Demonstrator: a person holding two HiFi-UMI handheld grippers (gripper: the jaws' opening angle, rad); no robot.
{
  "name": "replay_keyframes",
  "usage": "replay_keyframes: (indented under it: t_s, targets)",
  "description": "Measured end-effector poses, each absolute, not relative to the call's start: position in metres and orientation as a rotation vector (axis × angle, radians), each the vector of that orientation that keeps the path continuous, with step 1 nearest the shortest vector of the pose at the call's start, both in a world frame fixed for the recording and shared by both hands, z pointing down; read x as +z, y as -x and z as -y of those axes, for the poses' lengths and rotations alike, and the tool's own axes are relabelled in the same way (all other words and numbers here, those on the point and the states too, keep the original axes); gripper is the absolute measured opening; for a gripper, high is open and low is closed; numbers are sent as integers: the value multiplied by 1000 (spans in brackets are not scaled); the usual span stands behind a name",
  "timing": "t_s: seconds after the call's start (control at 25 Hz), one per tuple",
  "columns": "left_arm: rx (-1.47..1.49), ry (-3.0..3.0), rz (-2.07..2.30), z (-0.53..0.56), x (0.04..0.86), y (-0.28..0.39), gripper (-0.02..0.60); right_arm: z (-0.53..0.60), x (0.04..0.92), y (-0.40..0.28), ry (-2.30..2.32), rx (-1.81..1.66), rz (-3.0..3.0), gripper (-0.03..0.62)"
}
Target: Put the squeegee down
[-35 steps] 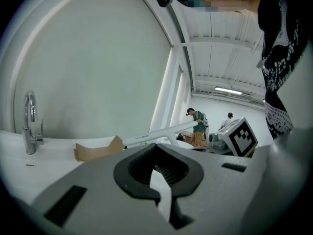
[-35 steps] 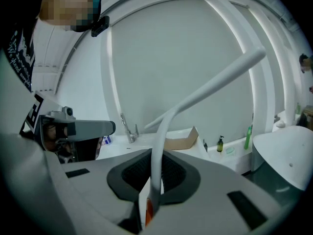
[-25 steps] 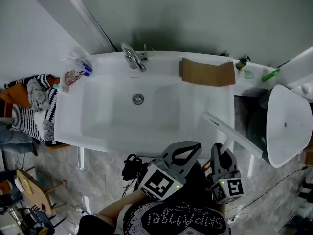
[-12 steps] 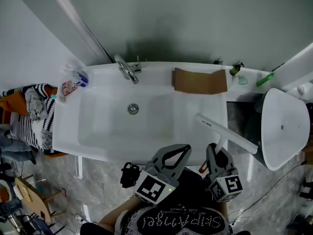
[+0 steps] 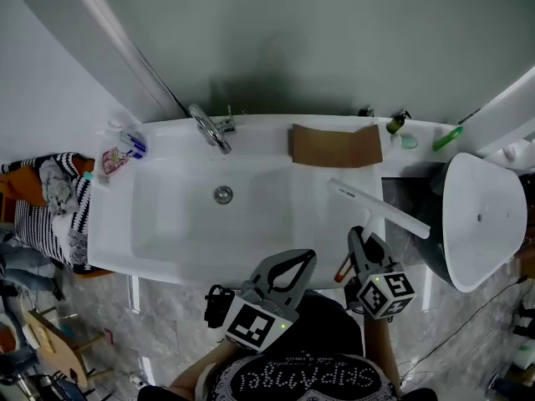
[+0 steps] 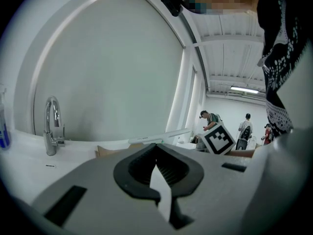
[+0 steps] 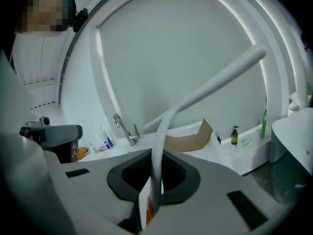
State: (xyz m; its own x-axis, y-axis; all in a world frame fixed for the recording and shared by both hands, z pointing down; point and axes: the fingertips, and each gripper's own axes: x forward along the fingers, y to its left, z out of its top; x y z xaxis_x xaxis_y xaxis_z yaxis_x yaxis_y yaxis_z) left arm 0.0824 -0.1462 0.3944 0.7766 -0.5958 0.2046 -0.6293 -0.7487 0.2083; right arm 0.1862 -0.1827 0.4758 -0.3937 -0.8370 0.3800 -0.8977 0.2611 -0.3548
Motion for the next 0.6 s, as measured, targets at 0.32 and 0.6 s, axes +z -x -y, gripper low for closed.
replay_keyframes:
  t_s: [0.32, 0.6]
  targets:
    - [186, -2689, 973, 152, 398, -79, 5, 214, 529, -191, -1639, 960, 2307, 38]
    - [175, -2668, 1019, 163, 398, -73, 5, 231, 558, -191, -1606, 1060, 2262, 37]
